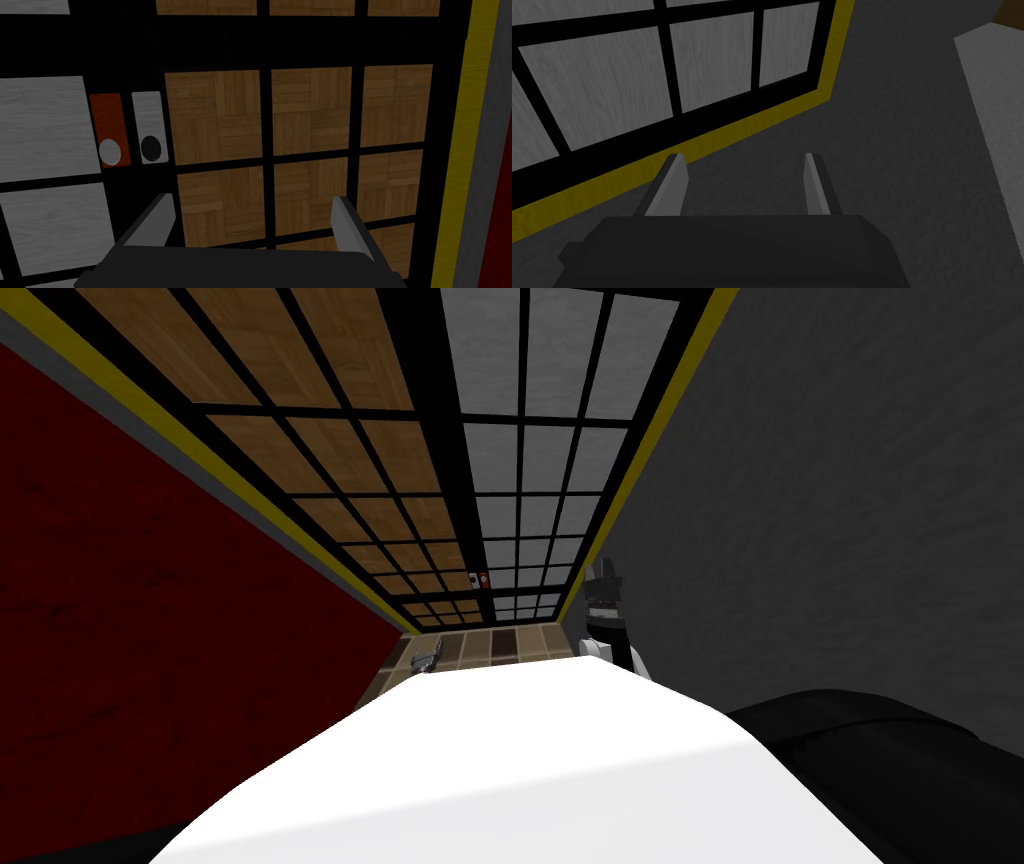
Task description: Pull the door open
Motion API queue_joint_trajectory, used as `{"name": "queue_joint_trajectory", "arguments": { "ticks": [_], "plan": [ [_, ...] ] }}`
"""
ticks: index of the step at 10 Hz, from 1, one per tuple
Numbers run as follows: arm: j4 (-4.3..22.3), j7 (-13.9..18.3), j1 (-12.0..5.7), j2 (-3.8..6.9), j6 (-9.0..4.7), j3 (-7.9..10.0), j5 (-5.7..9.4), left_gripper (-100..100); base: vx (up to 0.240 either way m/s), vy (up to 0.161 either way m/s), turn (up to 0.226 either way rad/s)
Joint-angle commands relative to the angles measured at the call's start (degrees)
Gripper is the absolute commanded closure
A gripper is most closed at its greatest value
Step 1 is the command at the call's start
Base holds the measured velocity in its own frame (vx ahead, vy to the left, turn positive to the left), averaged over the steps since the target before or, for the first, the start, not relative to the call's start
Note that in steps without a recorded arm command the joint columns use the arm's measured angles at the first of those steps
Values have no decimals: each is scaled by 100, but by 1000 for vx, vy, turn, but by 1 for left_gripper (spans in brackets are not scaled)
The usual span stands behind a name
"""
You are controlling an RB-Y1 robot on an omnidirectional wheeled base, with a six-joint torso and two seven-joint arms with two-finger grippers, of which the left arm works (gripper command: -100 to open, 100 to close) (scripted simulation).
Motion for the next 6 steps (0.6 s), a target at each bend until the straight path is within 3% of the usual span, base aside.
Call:
{"name": "queue_joint_trajectory", "arguments": {
  "ticks": [1, 3, 6],
  "plan": [
    [127, -95, 56, 19, -6, 184, 92, -100, -130, 72, -131],
    [127, -95, 56, 19, -6, 184, 92, -100, -60, 32, -4],
    [311, -243, 139, 76, 12, 553, 281, -100, -80, 43, -134]
  ]
}}
